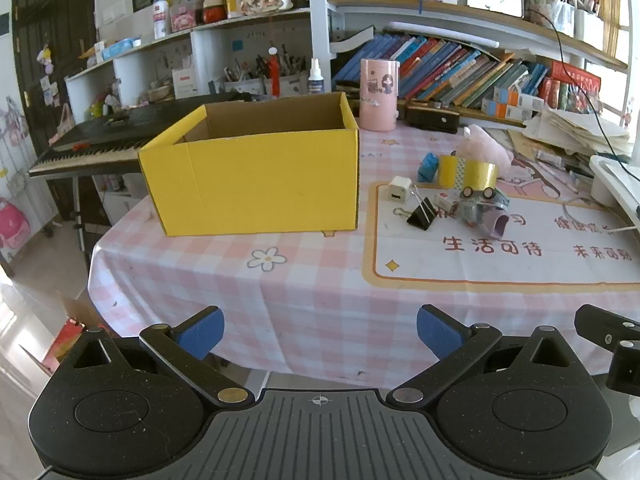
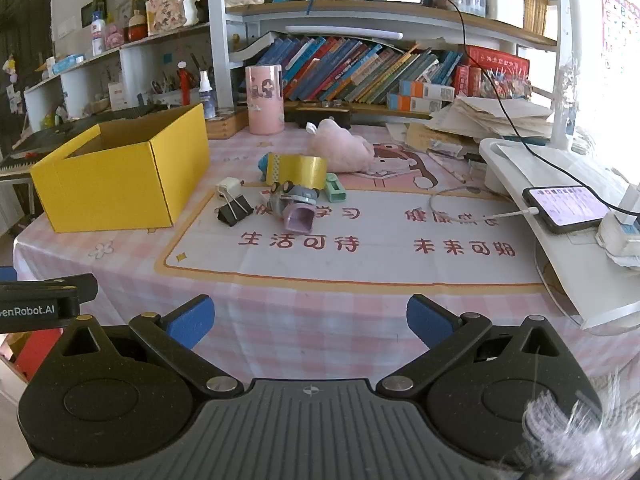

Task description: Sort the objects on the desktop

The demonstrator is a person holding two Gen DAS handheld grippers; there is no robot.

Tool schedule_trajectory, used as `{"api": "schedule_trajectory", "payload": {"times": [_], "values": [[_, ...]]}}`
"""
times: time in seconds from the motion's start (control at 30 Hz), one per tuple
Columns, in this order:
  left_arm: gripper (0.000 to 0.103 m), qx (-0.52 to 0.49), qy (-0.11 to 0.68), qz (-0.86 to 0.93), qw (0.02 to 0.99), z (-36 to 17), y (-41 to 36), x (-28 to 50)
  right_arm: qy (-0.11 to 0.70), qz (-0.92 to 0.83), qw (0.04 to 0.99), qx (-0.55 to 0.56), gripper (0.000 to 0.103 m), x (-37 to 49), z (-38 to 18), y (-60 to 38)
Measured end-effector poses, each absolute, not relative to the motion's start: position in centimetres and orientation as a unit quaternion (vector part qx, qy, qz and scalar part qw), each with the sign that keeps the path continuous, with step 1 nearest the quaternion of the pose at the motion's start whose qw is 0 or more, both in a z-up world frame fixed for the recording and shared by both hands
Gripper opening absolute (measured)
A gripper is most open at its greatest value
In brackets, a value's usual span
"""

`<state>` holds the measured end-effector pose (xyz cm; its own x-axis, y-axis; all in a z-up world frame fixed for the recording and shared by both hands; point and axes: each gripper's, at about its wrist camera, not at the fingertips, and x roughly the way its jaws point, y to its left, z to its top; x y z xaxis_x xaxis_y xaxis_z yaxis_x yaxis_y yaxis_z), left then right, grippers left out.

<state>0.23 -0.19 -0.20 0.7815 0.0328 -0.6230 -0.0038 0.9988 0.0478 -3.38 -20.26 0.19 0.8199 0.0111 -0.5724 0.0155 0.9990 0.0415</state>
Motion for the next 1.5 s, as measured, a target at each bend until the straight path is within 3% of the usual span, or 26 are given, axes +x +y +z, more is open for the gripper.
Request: {"api": "schedule_trajectory", "payload": {"times": [1.5], "values": [[0.103,0.03,0.337,0.015,0.941,-0.6,-0.2,1.3,0.312,-0.001,0.95,0.021,0.103,-1.9,-0.3,-20.4]]}}
